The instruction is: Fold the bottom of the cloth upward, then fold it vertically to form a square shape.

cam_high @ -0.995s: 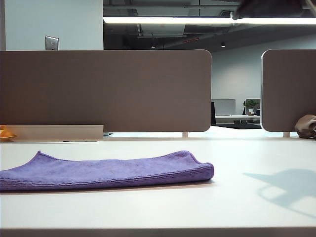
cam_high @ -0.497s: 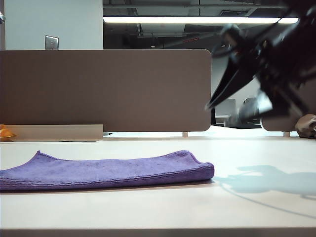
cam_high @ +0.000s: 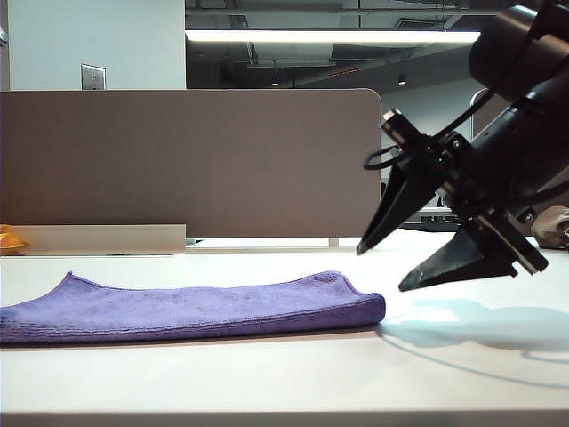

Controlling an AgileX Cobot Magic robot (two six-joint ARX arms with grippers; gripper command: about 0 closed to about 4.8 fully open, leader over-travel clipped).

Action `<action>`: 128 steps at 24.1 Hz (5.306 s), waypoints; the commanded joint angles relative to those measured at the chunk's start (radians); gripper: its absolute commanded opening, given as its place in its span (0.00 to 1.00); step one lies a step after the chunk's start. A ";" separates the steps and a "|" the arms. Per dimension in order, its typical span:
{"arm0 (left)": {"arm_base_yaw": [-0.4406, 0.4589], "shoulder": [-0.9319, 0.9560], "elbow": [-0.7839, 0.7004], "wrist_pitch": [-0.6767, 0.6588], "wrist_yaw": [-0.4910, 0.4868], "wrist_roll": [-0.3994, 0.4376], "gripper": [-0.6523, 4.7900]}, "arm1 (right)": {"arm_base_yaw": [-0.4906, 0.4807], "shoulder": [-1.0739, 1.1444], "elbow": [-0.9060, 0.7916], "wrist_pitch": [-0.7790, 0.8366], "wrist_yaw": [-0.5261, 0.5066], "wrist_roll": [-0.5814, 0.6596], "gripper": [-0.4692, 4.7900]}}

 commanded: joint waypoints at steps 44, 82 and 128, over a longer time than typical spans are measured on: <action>0.000 -0.002 0.002 -0.010 0.006 0.007 0.11 | 0.033 -0.073 0.006 -0.119 0.080 -0.022 0.08; 0.000 -0.077 0.003 -0.011 0.041 0.004 0.11 | 0.520 0.359 0.688 -0.348 0.294 -0.145 0.08; 0.001 -0.116 0.003 -0.025 0.026 0.005 0.11 | 0.474 0.343 0.735 -0.290 0.379 -0.249 0.09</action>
